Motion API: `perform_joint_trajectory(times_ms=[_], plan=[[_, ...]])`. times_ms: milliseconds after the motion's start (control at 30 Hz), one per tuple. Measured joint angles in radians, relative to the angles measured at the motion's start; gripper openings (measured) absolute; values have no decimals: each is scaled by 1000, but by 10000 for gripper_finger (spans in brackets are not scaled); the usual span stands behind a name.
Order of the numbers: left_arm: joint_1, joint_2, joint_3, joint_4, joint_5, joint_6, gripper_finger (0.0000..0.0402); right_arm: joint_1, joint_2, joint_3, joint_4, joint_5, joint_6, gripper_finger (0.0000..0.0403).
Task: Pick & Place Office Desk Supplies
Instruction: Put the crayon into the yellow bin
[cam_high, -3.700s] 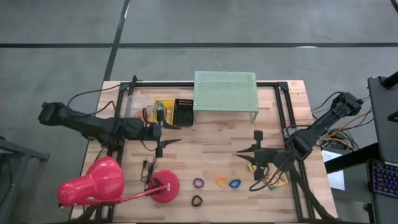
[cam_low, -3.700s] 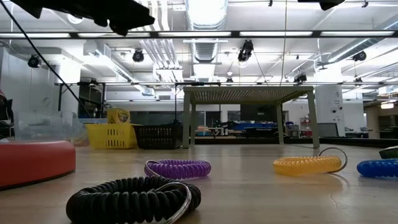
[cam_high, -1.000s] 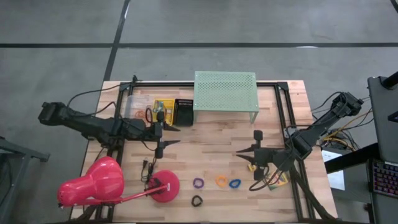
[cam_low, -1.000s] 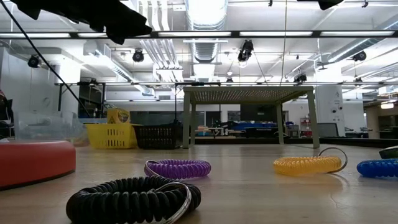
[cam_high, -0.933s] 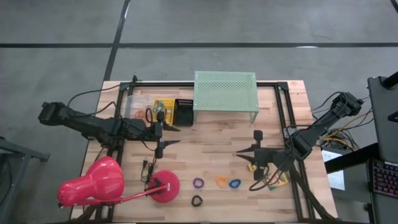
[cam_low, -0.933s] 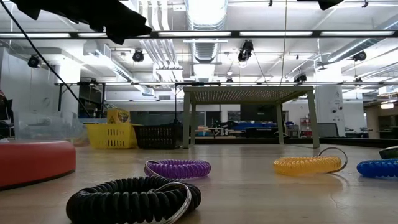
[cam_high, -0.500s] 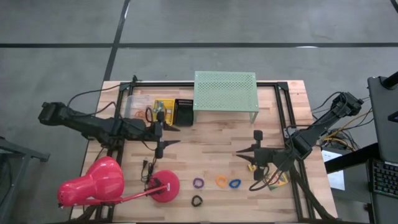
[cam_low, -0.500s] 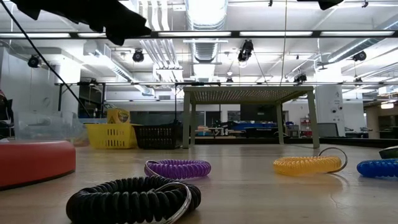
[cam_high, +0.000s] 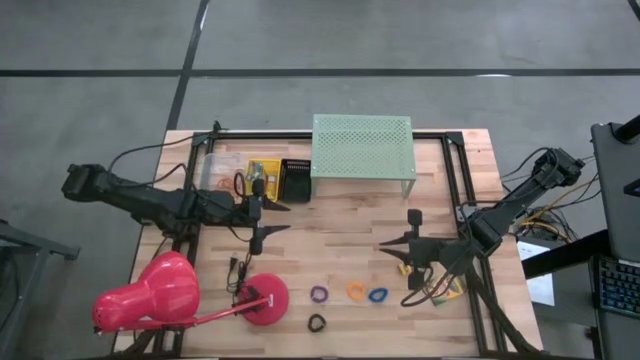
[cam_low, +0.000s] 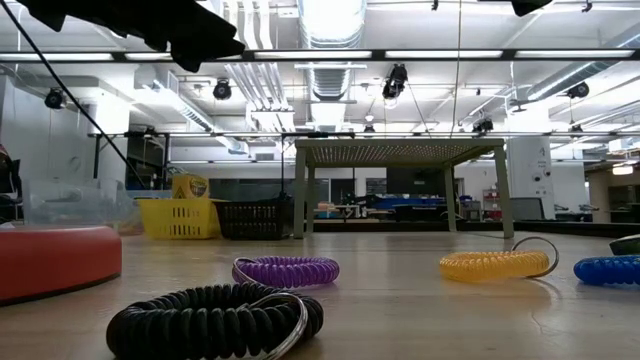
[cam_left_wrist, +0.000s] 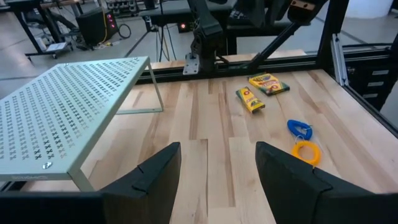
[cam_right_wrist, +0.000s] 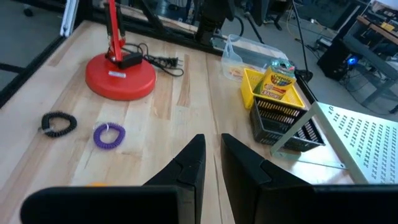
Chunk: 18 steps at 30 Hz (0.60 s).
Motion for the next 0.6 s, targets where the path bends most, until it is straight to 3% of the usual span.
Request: perform_joint_trajectory(times_ms=[233,367,600], plan=[[0,0,0,0,0,0,212,0,0,4,77,0,-156,47],[0,0,0,-2,0,0,212,0,5,39,51,0,-151,47],[0,-1,0,-23,0,0,212,2,79,174,-242,-75,-23,47]])
